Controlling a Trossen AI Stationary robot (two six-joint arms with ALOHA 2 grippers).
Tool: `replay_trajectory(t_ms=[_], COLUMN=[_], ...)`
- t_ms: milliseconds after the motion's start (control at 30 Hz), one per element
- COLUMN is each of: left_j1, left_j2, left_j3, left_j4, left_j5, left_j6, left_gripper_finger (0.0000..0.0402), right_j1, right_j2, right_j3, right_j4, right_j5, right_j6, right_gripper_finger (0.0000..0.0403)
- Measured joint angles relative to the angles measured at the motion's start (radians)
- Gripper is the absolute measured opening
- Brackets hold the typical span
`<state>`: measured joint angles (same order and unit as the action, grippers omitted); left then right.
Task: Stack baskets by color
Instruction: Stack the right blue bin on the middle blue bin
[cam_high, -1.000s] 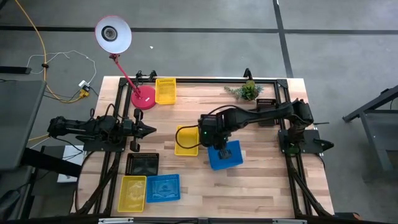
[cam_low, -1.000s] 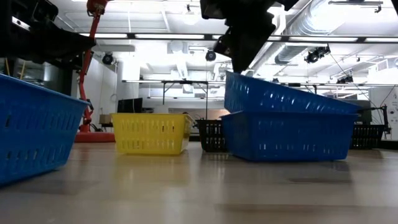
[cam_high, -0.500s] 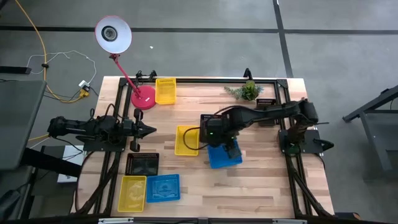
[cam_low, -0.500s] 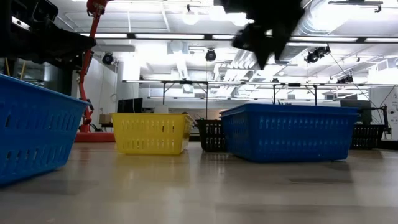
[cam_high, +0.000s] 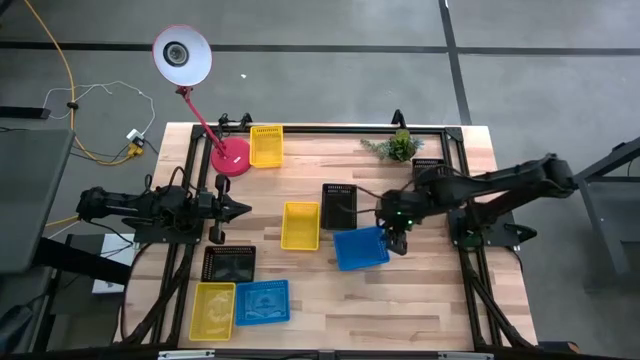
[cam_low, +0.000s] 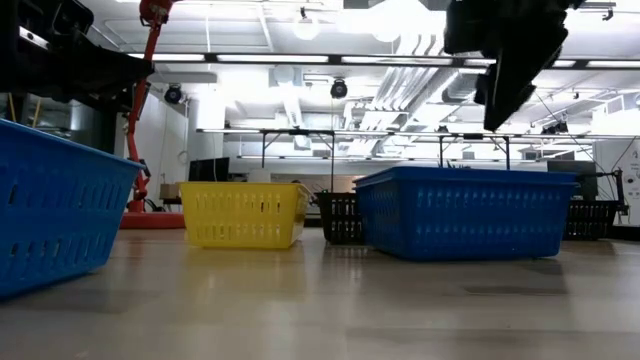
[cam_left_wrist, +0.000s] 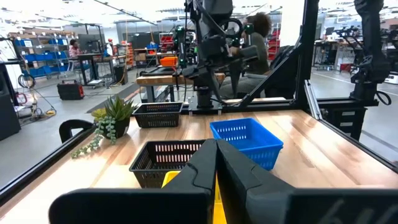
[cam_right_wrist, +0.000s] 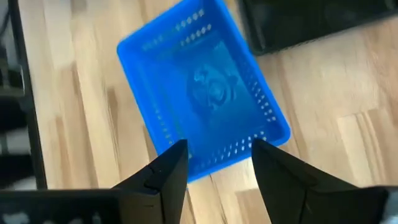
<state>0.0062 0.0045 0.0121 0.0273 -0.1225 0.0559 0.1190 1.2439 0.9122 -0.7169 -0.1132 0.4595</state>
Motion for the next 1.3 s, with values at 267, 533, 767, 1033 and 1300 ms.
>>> replay_trajectory(t_ms=[267, 533, 767, 1033, 1300], left_j1=[0.0, 0.0, 0.0, 0.0, 0.0], left_j2=[0.0, 0.0, 0.0, 0.0, 0.0], left_j3=[0.0, 0.0, 0.0, 0.0, 0.0], left_j4=[0.0, 0.0, 0.0, 0.0, 0.0], left_j5=[0.0, 0.0, 0.0, 0.0, 0.0], left_j6=[0.0, 0.0, 0.0, 0.0, 0.0], left_gripper_finger=[0.0001, 0.0001, 0.0001, 0.0001, 0.0001], right_j1=[0.002, 0.001, 0.001, 0.013, 0.074], right_j2=[-0.029, -0.027, -0.021, 0.059, 0.21], right_j3=[-0.069, -0.07, -0.07, -0.06, 0.102], right_j4=[0.166, 0.253, 0.347, 0.416, 0.325], right_j5=[0.033, 0.03, -0.003, -0.121, -0.149], right_j6=[0.172, 0.173, 0.194, 0.244, 0.078], right_gripper_finger=[0.0164, 0.0164, 0.0164, 0.0164, 0.0136])
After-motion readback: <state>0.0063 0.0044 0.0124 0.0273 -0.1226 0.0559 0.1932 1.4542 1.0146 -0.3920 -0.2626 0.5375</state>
